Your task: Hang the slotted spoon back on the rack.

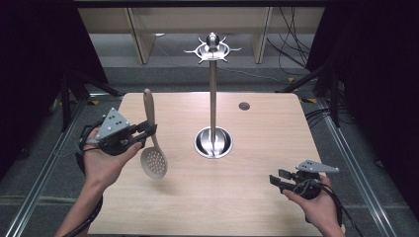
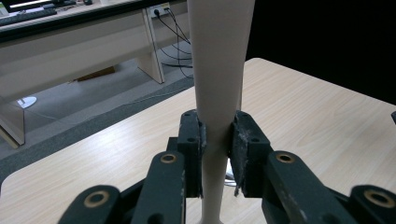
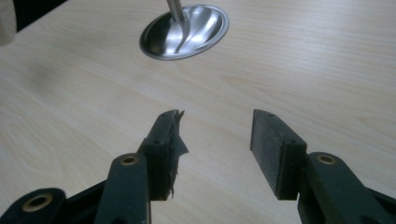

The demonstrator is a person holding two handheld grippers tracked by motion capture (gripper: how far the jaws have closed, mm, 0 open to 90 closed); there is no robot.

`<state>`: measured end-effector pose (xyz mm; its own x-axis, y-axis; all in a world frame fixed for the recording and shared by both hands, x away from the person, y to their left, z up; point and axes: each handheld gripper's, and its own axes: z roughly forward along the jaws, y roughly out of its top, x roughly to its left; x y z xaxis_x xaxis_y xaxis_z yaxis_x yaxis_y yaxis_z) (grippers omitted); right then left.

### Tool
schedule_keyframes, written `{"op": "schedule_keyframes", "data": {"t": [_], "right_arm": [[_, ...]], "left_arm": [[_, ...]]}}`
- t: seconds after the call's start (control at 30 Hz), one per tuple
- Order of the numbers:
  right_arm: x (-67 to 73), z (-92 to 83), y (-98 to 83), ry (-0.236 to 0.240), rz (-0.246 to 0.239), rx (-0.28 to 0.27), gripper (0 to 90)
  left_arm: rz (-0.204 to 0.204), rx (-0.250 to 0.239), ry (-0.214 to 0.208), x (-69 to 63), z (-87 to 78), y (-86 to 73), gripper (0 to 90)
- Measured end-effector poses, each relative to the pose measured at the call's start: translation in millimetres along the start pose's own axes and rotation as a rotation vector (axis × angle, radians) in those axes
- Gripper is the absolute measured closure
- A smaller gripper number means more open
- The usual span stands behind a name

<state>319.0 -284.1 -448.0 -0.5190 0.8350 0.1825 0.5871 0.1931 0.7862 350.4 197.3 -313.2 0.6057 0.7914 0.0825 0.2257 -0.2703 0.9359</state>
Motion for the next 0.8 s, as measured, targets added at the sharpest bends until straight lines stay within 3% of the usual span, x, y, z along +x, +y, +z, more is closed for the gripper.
{"op": "schedule_keyframes", "data": {"t": [0.03, 0.13, 0.17, 0.23, 0.3, 0.37, 0.47, 0.53, 0.6, 0.67, 0.8], "right_arm": [[1.1, 1.0, -0.2, 0.024, 0.017, 0.008, 52.9], [0.6, -0.3, 0.3, 0.004, -0.01, 0.01, 52.9], [3.6, -0.8, 0.0, 0.012, 0.029, 0.023, 52.9], [4.2, 1.0, -0.4, 0.024, 0.036, 0.015, 52.9], [4.6, -0.4, -0.1, 0.011, 0.032, 0.034, 53.0], [4.1, 0.9, -0.3, 0.011, 0.019, 0.007, 53.0], [5.2, -0.4, 0.1, 0.012, 0.023, 0.019, 53.0], [2.3, 1.0, -0.2, 0.005, -0.016, 0.007, 53.0], [2.5, 1.4, -0.2, 0.015, -0.012, 0.0, 53.0], [2.2, 1.1, -0.1, -0.008, -0.028, 0.0, 53.0], [2.6, 1.5, -0.3, 0.008, -0.012, 0.003, 53.0]], "left_arm": [[0.002, 0.0, 0.001, 0.1, 0.9, 0.7, 74.5], [-0.003, -0.009, 0.004, -1.6, 4.5, 2.7, 74.5], [0.0, -0.01, 0.0, -2.0, 5.6, 3.6, 74.5], [-0.004, -0.012, -0.005, -4.2, 7.8, 5.3, 74.5], [-0.001, -0.01, -0.009, -6.3, 10.1, 7.3, 74.5], [0.001, -0.008, -0.014, -8.3, 12.5, 9.3, 74.5], [0.002, -0.007, -0.021, -11.0, 16.1, 12.2, 74.5], [-0.001, -0.011, -0.025, -12.7, 18.5, 13.7, 74.5], [-0.002, -0.013, -0.029, -14.1, 20.9, 15.2, 74.5], [0.002, -0.014, -0.034, -15.2, 23.0, 16.8, 74.5], [0.0, -0.017, -0.037, -17.3, 26.4, 20.4, 74.5]]}}
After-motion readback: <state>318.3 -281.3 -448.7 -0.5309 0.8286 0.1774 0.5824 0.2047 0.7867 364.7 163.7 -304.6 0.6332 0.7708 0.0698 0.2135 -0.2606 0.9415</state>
